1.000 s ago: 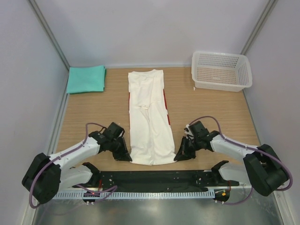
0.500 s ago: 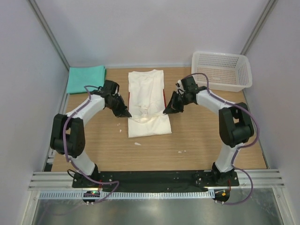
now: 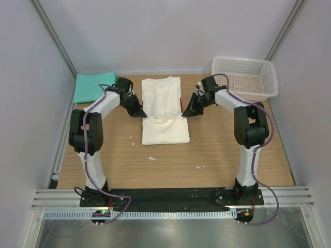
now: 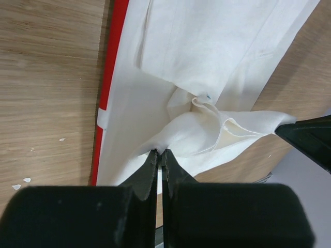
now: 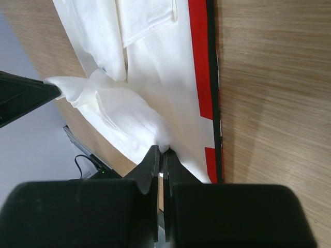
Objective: Fold and stack the t-shirts
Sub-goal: Fold the tshirt
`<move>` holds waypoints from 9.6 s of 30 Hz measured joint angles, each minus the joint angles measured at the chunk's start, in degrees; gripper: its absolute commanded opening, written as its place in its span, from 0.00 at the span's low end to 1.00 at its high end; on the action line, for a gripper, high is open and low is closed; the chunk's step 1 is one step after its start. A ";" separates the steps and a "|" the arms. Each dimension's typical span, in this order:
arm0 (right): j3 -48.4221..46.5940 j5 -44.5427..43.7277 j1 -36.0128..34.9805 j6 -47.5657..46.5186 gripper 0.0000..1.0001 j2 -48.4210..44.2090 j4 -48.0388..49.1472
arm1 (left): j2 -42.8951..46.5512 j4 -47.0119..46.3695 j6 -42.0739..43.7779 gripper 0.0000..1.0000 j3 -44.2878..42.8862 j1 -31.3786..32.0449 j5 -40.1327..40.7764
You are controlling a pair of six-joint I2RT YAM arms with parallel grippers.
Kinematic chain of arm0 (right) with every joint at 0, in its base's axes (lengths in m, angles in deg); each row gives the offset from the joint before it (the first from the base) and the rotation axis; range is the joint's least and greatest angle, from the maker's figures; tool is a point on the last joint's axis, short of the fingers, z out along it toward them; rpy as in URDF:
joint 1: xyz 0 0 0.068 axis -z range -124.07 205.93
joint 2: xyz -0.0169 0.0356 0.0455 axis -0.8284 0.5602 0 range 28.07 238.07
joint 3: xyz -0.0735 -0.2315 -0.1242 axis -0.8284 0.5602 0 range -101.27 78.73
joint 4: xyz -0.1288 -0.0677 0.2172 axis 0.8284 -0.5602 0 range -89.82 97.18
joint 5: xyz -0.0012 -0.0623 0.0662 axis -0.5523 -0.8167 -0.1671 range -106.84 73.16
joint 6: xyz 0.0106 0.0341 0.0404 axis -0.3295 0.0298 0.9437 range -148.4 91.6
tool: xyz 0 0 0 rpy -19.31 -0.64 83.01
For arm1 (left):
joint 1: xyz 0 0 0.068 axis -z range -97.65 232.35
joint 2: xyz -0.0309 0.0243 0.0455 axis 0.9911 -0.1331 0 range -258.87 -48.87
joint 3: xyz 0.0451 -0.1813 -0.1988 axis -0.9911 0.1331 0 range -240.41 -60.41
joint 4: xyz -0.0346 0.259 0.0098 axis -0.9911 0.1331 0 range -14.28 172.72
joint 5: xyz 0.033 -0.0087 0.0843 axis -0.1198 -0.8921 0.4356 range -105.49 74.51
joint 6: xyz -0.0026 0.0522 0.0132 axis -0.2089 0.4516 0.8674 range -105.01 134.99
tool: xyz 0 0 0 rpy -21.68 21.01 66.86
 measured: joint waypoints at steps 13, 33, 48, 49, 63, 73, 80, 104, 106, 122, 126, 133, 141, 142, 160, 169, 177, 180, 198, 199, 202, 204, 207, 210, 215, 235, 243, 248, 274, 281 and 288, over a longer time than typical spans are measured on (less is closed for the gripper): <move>-9.99 2.64 1.79 -0.63 0.13 8.26 -0.24 | -6.71 1.01 0.44 0.04 -5.31 -2.12 -1.22; -3.63 2.36 1.51 -3.23 0.34 -2.19 2.73 | 7.80 -10.29 4.50 0.22 4.66 -0.50 -7.13; -5.09 8.72 -4.85 8.66 0.20 14.10 19.58 | -9.44 -23.58 -1.42 0.18 2.51 3.85 -13.73; -6.10 8.74 -4.42 8.72 0.20 14.99 19.87 | -10.99 -23.65 -1.42 0.18 0.44 3.67 -13.73; -31.50 5.01 1.44 4.42 0.34 25.75 6.01 | -26.38 -10.19 4.96 0.40 -29.20 1.05 -10.54; -8.31 -0.59 1.42 -7.10 0.60 -0.79 -4.59 | 3.06 -4.48 10.45 0.46 -6.51 1.01 -8.55; 11.93 0.63 1.42 -10.62 0.43 -11.23 -1.75 | 20.41 -10.51 8.33 0.36 24.61 1.03 -10.84; 21.84 2.36 1.42 -13.05 0.38 -7.10 8.11 | 14.95 -26.01 1.36 0.40 36.50 -0.15 -8.83; 21.51 2.34 1.42 -13.09 0.33 -6.88 8.31 | 14.69 -24.74 1.62 0.42 35.60 -0.37 -7.74; 22.62 1.03 0.55 -11.06 0.01 -6.60 9.46 | 10.16 -23.23 1.73 0.00 33.18 -1.07 -8.81; 30.29 0.20 0.35 -9.53 0.01 -12.15 10.71 | 13.99 -23.30 1.66 0.00 37.86 -1.05 -8.83; 36.76 -0.59 -0.39 -9.25 0.66 -20.24 5.53 | 21.97 -16.68 2.43 0.54 43.34 -1.01 -10.58; 11.32 -6.10 2.08 -13.35 0.58 -6.12 1.31 | 15.96 -10.56 9.14 0.42 23.10 -1.79 -7.85; 8.48 -6.27 2.27 -13.64 0.55 -3.93 1.97 | 13.03 -11.17 9.90 0.38 19.34 -1.90 -7.82; 1.90 -3.06 2.97 -13.03 0.34 4.26 2.23 | -3.74 -12.85 13.22 0.40 8.02 -2.23 -8.92; 1.92 -3.08 2.97 -12.11 0.01 4.26 2.32 | -5.40 -15.34 9.68 0.00 7.96 -2.23 -10.56; 2.32 -5.68 2.97 -11.93 0.01 4.26 2.19 | -6.10 -12.66 9.11 0.00 6.67 -2.23 -6.58; 2.34 -5.68 2.97 -11.80 0.01 4.26 2.21 | -6.32 -11.78 9.33 0.00 5.97 -2.23 -6.25; 7.50 -8.87 2.58 -11.21 0.47 -10.99 -2.47 | 20.26 -14.67 5.84 0.19 17.64 -2.19 -9.33; 9.64 -6.84 2.12 -8.37 0.45 -12.39 0.46 | 21.27 -18.51 3.65 0.17 20.11 -1.68 -11.02; 15.04 -1.22 -0.63 1.29 0.26 -12.44 12.52 | 17.14 -29.00 -3.02 0.11 23.58 0.92 -14.80; 15.39 1.16 -2.62 5.66 0.18 -9.29 17.84 | 11.23 -35.04 -6.64 0.08 23.52 2.67 -16.28; 14.23 4.24 -5.53 10.69 0.10 -3.37 24.28 | 3.87 -43.52 -12.22 0.06 23.15 4.11 -17.86; 13.73 6.43 -7.26 13.92 0.08 0.35 28.74 | -0.90 -50.16 -16.65 0.03 22.56 4.26 -18.43; 13.57 8.46 -7.50 15.80 0.08 3.26 32.50 | -3.93 -53.07 -18.08 0.00 21.73 4.15 -17.81; 11.19 7.91 -1.33 1.79 0.32 4.33 19.12 | -4.85 -31.45 0.57 0.21 14.60 3.72 -12.11; 10.71 -2.29 0.59 -8.15 0.40 -7.52 3.76 | 10.54 -18.38 5.46 0.32 14.91 3.69 -8.63; 17.42 1.27 -5.05 -7.19 0.38 -16.22 7.10 | 21.44 -21.92 3.34 0.23 20.48 6.69 -10.54; 46.27 13.40 0.33 -5.25 0.14 -17.25 17.64 | 17.66 -39.34 -5.49 0.21 49.46 11.26 -15.10; 49.05 5.90 5.62 -7.06 0.43 -29.16 8.04 | 33.22 -21.33 -1.01 0.55 48.37 11.21 -8.94; 55.34 3.34 4.63 4.04 0.51 -39.82 14.80 | 48.02 -13.62 -3.67 0.49 46.45 10.21 -4.68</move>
